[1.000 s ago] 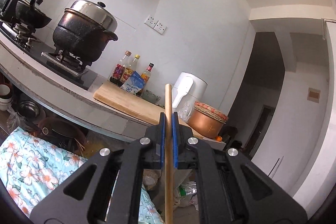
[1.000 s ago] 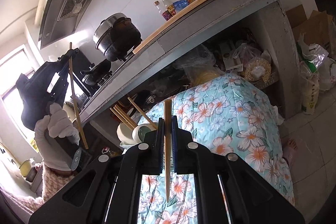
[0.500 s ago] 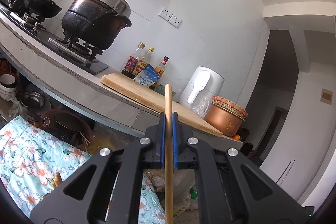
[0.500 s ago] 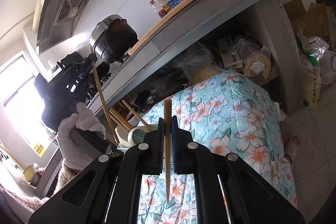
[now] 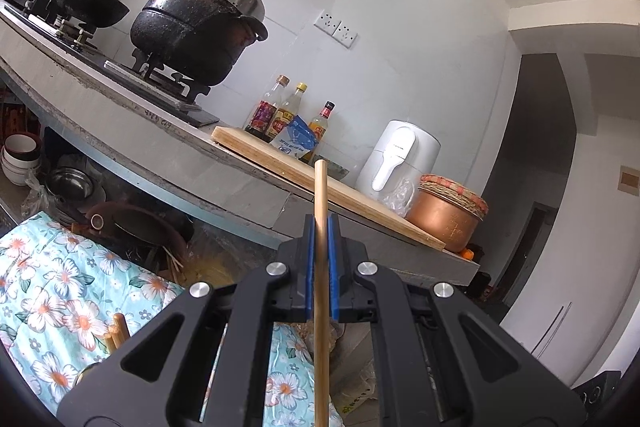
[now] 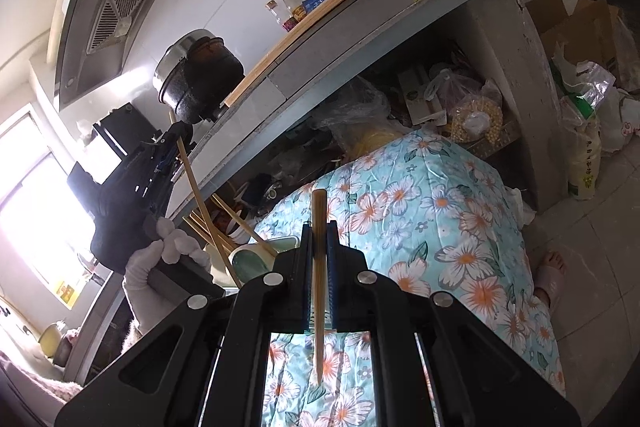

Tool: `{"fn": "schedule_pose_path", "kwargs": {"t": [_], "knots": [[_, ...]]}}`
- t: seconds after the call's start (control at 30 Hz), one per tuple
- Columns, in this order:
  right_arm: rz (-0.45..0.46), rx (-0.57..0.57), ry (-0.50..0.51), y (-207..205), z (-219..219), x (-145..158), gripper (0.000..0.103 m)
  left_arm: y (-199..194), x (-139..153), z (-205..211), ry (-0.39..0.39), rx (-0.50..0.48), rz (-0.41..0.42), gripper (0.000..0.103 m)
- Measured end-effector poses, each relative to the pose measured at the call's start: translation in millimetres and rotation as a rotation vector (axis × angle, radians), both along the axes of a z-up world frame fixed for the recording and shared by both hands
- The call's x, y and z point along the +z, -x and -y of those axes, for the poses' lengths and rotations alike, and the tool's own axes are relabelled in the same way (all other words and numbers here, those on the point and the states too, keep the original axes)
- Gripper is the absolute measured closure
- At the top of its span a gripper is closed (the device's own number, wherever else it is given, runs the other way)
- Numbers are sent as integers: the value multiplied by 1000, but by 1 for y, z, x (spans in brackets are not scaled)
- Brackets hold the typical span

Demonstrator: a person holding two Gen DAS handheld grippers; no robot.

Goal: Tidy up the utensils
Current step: 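Carry both chopsticks up over the green holder and open the left gripper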

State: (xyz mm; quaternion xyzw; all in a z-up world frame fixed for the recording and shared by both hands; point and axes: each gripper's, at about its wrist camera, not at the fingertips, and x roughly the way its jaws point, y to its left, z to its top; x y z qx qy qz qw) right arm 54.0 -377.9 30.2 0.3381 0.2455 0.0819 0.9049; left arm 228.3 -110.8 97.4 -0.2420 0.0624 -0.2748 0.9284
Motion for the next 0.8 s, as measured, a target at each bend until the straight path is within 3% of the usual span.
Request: {"fn": "schedule_pose_path", "kwargs": {"t": [0.17,0.4,0.67,0.8], "knots": [[-14,-10,-5,-3,-1,-3,96,-2,2,-3,29,7,13,98],[-21,-22,-6,-1,0,-4,96,3,-7,5,11,65,37,98],[-24,-38,5,5,0,0,96,14,-17,2,-21,24,11,97],[-21,-38,22,6,-4,5,96,22,-21,-8,-38,0,-4,86]]}}
